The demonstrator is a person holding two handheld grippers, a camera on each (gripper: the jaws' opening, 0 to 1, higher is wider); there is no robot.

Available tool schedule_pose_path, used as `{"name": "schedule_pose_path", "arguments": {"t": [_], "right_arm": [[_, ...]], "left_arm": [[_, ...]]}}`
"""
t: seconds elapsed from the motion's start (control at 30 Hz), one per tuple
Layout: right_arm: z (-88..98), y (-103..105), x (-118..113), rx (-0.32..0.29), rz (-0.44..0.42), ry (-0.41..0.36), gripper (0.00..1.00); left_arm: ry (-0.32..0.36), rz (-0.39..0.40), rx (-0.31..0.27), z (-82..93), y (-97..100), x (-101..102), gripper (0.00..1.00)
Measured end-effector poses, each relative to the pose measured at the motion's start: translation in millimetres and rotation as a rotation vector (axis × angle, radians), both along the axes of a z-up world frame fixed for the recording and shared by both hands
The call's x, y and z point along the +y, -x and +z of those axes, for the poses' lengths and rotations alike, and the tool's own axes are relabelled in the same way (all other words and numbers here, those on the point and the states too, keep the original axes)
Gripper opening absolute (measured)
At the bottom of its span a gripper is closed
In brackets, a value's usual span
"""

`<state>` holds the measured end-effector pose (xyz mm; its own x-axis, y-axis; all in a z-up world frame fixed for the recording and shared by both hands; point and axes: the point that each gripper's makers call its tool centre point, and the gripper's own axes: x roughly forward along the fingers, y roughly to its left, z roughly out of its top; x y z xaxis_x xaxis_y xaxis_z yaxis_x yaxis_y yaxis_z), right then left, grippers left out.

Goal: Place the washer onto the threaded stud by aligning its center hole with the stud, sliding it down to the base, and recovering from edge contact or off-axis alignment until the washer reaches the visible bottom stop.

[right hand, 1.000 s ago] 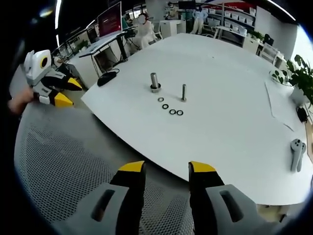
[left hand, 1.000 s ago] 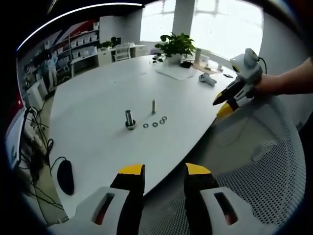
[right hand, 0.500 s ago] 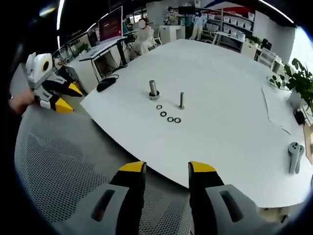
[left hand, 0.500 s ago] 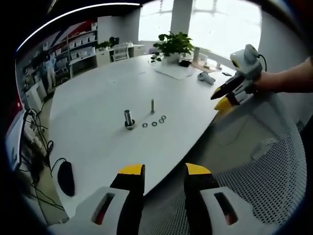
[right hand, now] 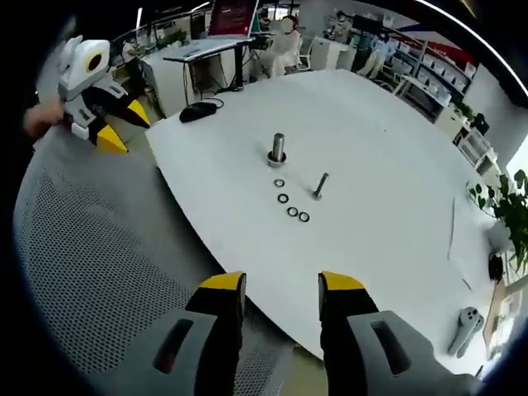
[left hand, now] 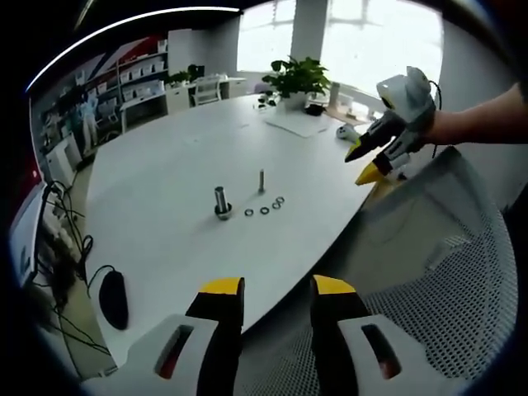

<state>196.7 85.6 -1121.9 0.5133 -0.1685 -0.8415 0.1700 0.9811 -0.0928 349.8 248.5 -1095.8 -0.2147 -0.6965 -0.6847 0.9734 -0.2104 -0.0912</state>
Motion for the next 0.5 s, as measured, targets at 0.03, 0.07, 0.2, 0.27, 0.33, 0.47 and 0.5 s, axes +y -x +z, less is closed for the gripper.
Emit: {"name": "schedule_pose_path", "arguments": {"t": [0.03,0.07,0.2,0.27,0.33,0.47,0.5], "right_arm": [[-6.9,-4.8,-4.2,0.007,0.001,-0.004,0.37],[-11.8,-7.8,-7.0,0.009,0.004,-0.008,0.37],[-27.3,-32.7,-11.1,0.027,0.01,-0.038,0.36],[-40.8,-38.1,-18.1,0.043,0.02,-0.037,0.35],[-49.1,-45.2,-26.1,0.053,0.021,-0.035,0.34],[-54.9,-55.3,-33.1,0.075,-0.003,-0.047,0.33],[-59.7,-57.6,-36.3,0.076,-0.001,-0.045,0.33]], "left_arm": [[0.003,0.002,0.0,1.4,-0.1,-0.5,0.3],[0.003,0.006,0.0,1.2,-0.8,-0.5,0.3],[0.002,0.008,-0.004,0.8,-1.9,-0.1,0.3],[0.007,0.007,-0.009,1.9,-2.1,-0.5,0.3],[0.014,0.012,-0.004,3.2,-1.9,-1.2,0.3],[0.005,0.009,-0.004,1.0,-1.3,-0.2,0.3],[0.005,0.01,-0.006,1.5,-1.3,0.0,0.29]]}}
